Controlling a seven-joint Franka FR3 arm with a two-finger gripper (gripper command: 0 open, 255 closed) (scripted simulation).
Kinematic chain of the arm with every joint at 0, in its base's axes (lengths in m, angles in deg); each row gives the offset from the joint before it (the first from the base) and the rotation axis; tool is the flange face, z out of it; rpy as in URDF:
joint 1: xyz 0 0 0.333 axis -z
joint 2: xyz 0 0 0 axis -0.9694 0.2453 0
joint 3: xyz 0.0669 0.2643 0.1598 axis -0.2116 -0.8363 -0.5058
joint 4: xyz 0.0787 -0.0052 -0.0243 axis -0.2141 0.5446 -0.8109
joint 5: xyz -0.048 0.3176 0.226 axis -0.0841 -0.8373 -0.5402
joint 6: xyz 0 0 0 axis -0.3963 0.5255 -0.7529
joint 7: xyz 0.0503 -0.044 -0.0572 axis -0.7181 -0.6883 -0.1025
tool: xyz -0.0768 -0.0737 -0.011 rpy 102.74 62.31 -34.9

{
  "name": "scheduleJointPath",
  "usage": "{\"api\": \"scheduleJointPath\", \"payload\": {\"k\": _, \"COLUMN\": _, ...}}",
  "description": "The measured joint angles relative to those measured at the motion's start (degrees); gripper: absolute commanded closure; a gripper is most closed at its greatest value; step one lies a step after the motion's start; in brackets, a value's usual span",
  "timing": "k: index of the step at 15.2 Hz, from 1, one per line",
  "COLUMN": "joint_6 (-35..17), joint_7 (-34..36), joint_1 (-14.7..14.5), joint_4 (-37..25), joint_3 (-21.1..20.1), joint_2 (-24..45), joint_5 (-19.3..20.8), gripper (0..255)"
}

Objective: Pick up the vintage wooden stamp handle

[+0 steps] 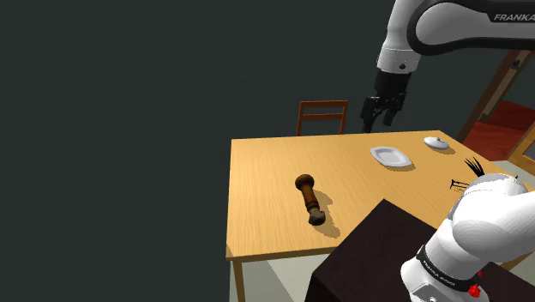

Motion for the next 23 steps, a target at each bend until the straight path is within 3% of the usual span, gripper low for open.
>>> {"api": "scheduleJointPath", "payload": {"k": 3, "joint_6": -2.42, "joint_7": 0.47, "joint_1": 0.17, "joint_4": 1.76, "joint_3": 0.04, "joint_2": 0.61, "joint_5": -0.10, "gripper": 0}}
{"api": "scheduleJointPath", "payload": {"k": 12, "joint_6": -22.23, "joint_7": 3.01, "joint_1": 1.34, "joint_4": 11.21, "joint_3": 0.99, "joint_2": 10.20, "joint_5": -0.75, "gripper": 0}}
{"api": "scheduleJointPath", "payload": {"k": 23, "joint_6": -47.58, "joint_7": 5.13, "joint_1": 1.19, "joint_4": 13.66, "joint_3": 2.17, "joint_2": 32.03, "joint_5": -3.96, "gripper": 0}}
